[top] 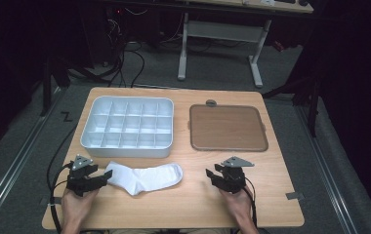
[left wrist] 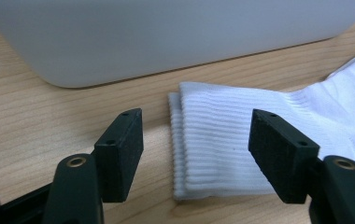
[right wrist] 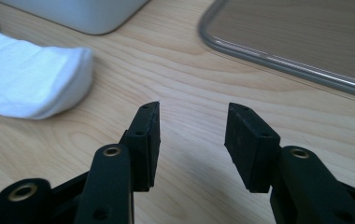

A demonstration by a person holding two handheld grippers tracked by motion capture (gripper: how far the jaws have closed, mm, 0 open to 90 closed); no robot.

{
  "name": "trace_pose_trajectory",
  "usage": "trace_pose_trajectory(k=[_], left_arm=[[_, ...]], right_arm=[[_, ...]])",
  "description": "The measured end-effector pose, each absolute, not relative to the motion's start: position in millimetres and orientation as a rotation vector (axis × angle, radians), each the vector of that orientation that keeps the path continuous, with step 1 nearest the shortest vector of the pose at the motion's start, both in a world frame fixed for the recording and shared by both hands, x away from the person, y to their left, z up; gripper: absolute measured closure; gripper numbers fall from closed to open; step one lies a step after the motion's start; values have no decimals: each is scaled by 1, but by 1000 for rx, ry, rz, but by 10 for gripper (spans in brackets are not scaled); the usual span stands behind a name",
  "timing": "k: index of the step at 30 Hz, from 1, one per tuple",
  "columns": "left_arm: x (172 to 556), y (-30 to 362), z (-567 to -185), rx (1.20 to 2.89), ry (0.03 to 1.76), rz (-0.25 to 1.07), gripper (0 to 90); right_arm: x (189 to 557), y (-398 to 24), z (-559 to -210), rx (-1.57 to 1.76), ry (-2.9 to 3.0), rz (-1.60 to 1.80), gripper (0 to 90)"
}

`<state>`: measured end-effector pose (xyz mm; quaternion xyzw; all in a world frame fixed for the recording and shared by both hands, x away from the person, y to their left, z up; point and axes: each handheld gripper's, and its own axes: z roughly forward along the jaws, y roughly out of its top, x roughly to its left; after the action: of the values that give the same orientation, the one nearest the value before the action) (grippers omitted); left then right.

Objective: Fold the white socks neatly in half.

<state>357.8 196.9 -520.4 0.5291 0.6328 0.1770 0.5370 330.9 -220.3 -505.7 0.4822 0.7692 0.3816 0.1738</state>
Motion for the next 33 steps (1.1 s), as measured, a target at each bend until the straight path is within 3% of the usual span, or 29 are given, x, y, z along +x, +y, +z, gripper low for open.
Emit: trace_pose_trajectory(k=[16, 33], left_arm=[[363, 184, -526, 1299, 1533, 431, 340], [365, 186, -535, 1303, 1568, 412, 366]], right_arm=[[335, -160, -506, 1237, 2329, 1181, 528], [352, -131, -517, 1256, 2358, 1118, 523]])
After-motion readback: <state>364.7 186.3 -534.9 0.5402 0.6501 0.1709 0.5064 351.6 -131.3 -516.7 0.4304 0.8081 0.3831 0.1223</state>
